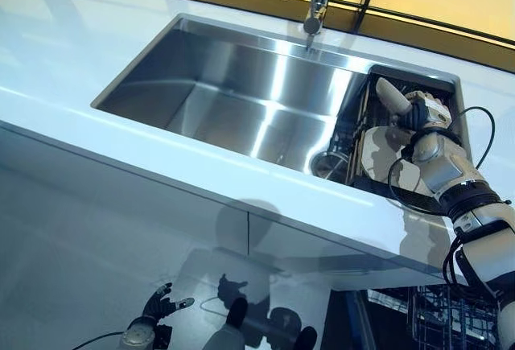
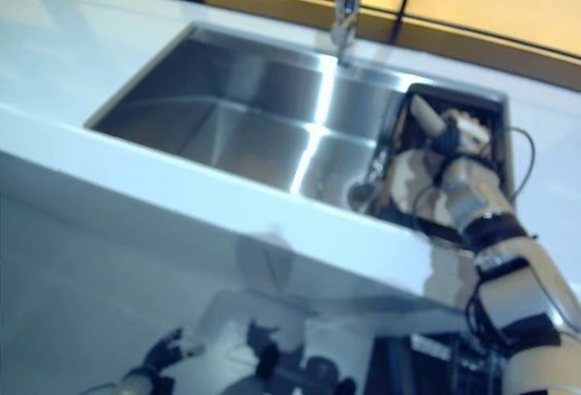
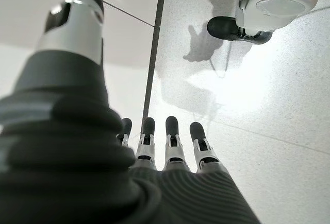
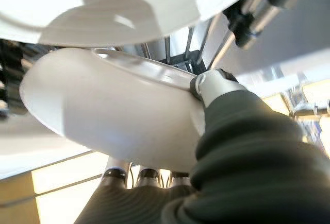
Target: Take plates into dishwasher
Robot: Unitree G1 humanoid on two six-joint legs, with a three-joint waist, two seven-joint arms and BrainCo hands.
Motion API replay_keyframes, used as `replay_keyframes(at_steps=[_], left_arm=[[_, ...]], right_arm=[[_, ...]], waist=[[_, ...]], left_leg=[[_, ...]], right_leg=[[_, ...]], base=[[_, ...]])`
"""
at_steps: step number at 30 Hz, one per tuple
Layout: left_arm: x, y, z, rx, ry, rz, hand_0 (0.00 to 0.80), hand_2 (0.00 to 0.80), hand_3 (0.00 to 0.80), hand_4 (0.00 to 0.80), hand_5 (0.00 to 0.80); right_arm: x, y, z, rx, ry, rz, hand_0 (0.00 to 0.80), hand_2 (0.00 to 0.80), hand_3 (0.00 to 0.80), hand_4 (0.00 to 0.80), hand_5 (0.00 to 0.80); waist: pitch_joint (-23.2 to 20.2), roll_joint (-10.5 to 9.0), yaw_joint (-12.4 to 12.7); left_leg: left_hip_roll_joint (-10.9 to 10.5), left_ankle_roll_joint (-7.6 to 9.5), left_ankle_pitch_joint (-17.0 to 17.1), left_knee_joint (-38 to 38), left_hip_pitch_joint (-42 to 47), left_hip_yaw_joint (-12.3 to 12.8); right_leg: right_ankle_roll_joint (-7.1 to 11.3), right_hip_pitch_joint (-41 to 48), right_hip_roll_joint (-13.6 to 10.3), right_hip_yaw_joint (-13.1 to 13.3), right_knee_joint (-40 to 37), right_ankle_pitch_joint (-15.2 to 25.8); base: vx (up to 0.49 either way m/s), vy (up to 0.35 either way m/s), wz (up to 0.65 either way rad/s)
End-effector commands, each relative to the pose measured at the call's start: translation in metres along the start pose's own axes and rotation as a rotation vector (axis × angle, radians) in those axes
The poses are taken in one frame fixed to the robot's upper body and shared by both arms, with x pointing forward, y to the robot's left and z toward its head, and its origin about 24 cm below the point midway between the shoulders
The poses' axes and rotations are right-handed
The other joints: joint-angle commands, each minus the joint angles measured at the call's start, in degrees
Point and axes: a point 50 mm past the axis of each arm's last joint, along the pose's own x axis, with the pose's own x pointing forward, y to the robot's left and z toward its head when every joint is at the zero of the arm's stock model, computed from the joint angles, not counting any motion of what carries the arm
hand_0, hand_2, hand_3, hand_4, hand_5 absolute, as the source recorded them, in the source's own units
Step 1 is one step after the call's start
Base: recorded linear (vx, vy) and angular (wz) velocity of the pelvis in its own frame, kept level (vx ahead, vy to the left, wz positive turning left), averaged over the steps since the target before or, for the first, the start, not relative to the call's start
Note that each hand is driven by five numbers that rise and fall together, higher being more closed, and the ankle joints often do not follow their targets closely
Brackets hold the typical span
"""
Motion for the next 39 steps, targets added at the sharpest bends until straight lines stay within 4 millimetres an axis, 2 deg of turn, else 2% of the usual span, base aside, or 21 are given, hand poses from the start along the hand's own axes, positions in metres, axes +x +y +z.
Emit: replay_keyframes(at_steps=[1,8,13,20,30,39], left_arm=[[-0.004,-0.001,-0.008,-0.013,0.000,0.002,0.000,0.000,0.000,0.000,0.000],[-0.009,0.000,-0.024,-0.037,0.047,0.034,0.000,0.000,0.000,0.000,0.000],[-0.013,0.003,-0.033,-0.051,0.073,0.055,0.000,0.000,0.000,0.000,0.000],[-0.020,0.006,-0.052,-0.071,0.125,0.086,0.000,0.000,0.000,0.000,0.000],[-0.030,0.006,-0.074,-0.064,0.183,0.094,0.000,0.000,0.000,0.000,0.000],[-0.035,0.005,-0.081,-0.060,0.193,0.087,0.000,0.000,0.000,0.000,0.000]], right_arm=[[-0.003,-0.020,0.001,0.046,-0.074,-0.054,0.800,0.800,0.800,0.800,0.800],[-0.025,-0.012,-0.006,0.174,-0.159,0.023,0.800,0.800,0.800,0.800,0.800],[-0.039,-0.010,-0.008,0.197,-0.210,0.040,0.800,0.800,0.800,0.800,0.800],[-0.064,-0.011,-0.002,0.316,-0.305,0.040,0.800,0.800,0.800,0.800,0.800],[-0.086,-0.026,-0.003,0.439,-0.380,0.019,0.800,0.800,0.800,0.800,0.800],[-0.099,-0.041,-0.014,0.460,-0.388,-0.036,0.800,0.800,0.800,0.800,0.800]], waist=[[-3.3,-0.63,-1.2],[-5.7,-1.57,-4.2],[-7.0,-2.06,-5.5],[-9.2,-2.34,-7.9],[-12.5,-2.41,-10.3],[-14.4,-2.52,-12.6]], left_leg=[[1.1,1.92,1.4,-3.2,0.9,3.0],[1.3,2.29,0.9,-4.6,3.1,4.9],[1.6,2.41,0.6,-5.3,4.2,6.0],[1.7,2.77,0.1,-6.3,5.9,7.4],[1.7,2.72,-0.6,-7.2,7.9,9.3],[1.7,2.66,-1.2,-7.8,9.4,11.0]], right_leg=[[3.24,-0.9,-3.8,2.3,8.6,-0.1],[3.75,-0.4,-3.2,4.1,7.6,0.4],[3.92,0.0,-2.7,4.9,7.0,0.3],[3.89,0.6,-2.2,6.2,6.4,0.2],[3.69,1.7,-1.6,7.5,4.9,-0.1],[3.44,2.4,-0.9,8.8,3.9,-0.3]], base=[[0.013,0.040,-0.06],[0.021,0.042,-0.11],[0.015,0.022,-0.13],[0.016,0.018,-0.11],[0.024,0.016,-0.10],[0.016,0.002,-0.14]])
